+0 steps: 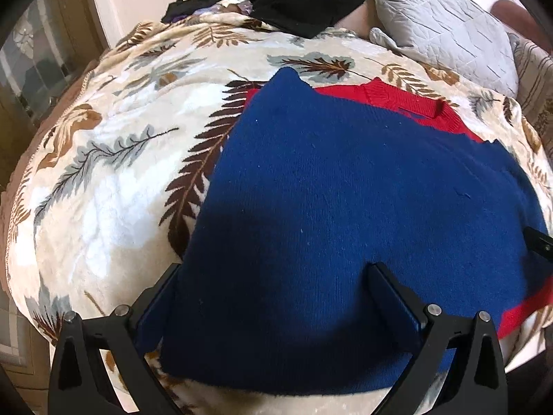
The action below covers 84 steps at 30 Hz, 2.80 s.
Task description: Fold small clothes
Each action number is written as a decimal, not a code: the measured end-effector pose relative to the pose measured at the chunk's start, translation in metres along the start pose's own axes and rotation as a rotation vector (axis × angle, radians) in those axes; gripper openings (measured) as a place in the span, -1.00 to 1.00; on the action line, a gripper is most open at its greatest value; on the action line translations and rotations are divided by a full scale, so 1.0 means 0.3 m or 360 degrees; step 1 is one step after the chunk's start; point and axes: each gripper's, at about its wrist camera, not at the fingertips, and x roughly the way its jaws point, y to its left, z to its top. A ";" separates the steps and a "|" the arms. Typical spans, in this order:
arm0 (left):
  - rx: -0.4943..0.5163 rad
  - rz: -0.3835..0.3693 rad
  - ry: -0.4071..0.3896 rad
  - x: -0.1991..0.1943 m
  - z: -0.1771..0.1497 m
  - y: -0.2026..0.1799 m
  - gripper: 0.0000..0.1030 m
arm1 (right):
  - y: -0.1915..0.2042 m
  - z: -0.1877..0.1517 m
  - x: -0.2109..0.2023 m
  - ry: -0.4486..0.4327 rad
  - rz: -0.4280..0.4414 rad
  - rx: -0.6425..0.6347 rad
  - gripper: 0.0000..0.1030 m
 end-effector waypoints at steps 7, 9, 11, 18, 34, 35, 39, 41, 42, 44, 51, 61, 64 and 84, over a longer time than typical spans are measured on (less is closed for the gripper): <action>0.0100 0.0083 -0.0388 -0.166 -0.008 -0.041 1.00 | -0.006 -0.004 -0.078 -0.0152 0.0083 0.0019 0.23; 0.0134 0.0060 -0.0446 -0.203 -0.025 -0.064 1.00 | 0.001 -0.007 -0.107 -0.0215 0.0098 0.0005 0.23; 0.0151 0.0017 -0.0460 -0.215 -0.037 -0.076 1.00 | 0.012 -0.009 -0.135 -0.0276 0.0109 -0.0021 0.23; 0.0183 -0.0006 -0.0429 -0.202 -0.055 -0.095 1.00 | 0.020 -0.013 -0.115 -0.0243 0.0086 -0.0026 0.15; 0.0206 0.0052 -0.0193 -0.101 -0.066 -0.110 1.00 | -0.019 -0.021 -0.090 -0.0175 0.0090 0.0061 0.15; 0.0205 0.0055 -0.0204 -0.107 -0.067 -0.110 1.00 | -0.013 -0.020 -0.102 -0.0204 0.0086 0.0047 0.15; 0.0194 0.0038 -0.0251 -0.125 -0.056 -0.103 1.00 | 0.008 -0.012 -0.136 -0.0290 0.0092 0.0000 0.15; 0.0193 0.0040 -0.0270 -0.130 -0.055 -0.105 1.00 | 0.014 -0.008 -0.142 -0.0312 0.0096 -0.0014 0.15; 0.0194 0.0044 -0.0278 -0.133 -0.054 -0.105 1.00 | 0.017 -0.007 -0.145 -0.0322 0.0094 -0.0020 0.15; 0.0196 0.0044 -0.0282 -0.134 -0.054 -0.106 1.00 | 0.019 -0.009 -0.149 -0.0332 0.0092 -0.0022 0.15; 0.0188 0.0043 -0.0297 -0.138 -0.053 -0.109 1.00 | 0.017 -0.013 -0.149 -0.0334 0.0090 -0.0011 0.15; 0.0184 0.0046 -0.0299 -0.141 -0.054 -0.110 1.00 | 0.013 -0.012 -0.145 -0.0329 0.0093 -0.0009 0.15; 0.0184 0.0044 -0.0301 -0.143 -0.054 -0.109 1.00 | 0.013 -0.013 -0.144 -0.0330 0.0094 -0.0006 0.15; 0.0184 0.0036 -0.0317 -0.156 -0.053 -0.114 1.00 | 0.030 -0.015 -0.137 -0.0330 0.0092 -0.0013 0.15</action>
